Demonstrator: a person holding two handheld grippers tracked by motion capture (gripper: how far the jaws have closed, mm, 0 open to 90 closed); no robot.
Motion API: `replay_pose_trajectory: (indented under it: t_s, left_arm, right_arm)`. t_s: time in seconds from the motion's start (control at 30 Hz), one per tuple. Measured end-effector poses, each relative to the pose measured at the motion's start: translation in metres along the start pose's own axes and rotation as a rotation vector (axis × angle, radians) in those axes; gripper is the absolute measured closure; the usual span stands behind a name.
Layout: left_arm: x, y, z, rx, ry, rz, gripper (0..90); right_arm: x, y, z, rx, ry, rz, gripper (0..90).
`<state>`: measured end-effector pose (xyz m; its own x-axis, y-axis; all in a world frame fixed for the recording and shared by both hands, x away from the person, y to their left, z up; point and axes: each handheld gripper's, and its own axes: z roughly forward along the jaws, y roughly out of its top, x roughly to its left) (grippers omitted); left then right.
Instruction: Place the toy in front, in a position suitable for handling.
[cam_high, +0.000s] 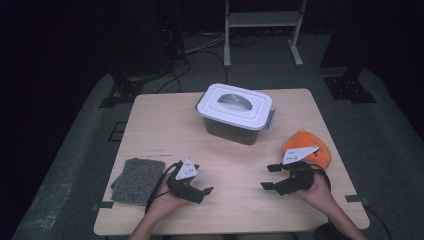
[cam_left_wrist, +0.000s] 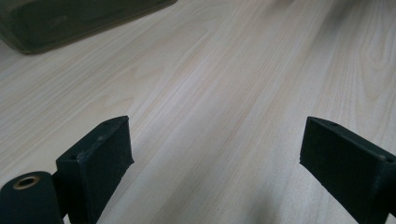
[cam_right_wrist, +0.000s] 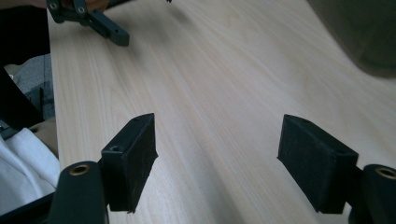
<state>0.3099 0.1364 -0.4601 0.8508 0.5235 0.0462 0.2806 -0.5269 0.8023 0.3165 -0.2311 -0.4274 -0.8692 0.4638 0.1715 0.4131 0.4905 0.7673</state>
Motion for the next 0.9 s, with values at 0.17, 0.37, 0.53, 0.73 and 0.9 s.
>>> replay_pose_trajectory:
  t_s: [0.17, 0.37, 0.53, 0.73, 0.9]
  left_arm:
    - [0.001, 0.0, -0.001, -0.008, -0.002, -0.005, 8.5]
    - [0.0, 0.001, -0.002, -0.027, -0.013, 0.01, 8.5]
    - [0.0, 0.001, -0.003, -0.033, -0.02, 0.02, 7.2]
    - [0.002, 0.0, -0.004, -0.041, -0.025, 0.002, 7.2]
    - [0.002, 0.0, -0.004, -0.044, -0.028, -0.002, 7.2]
  right_arm:
    - [-0.003, 0.013, -0.011, -0.007, -0.021, -0.024, 26.6]
    - [-0.01, 0.024, -0.028, -0.027, -0.055, -0.035, 26.6]
    - [-0.018, 0.03, -0.039, -0.043, -0.077, -0.027, 26.5]
    - [-0.029, 0.036, -0.052, -0.051, -0.106, -0.016, 26.6]
    - [-0.04, 0.037, -0.065, -0.056, -0.146, -0.005, 26.6]
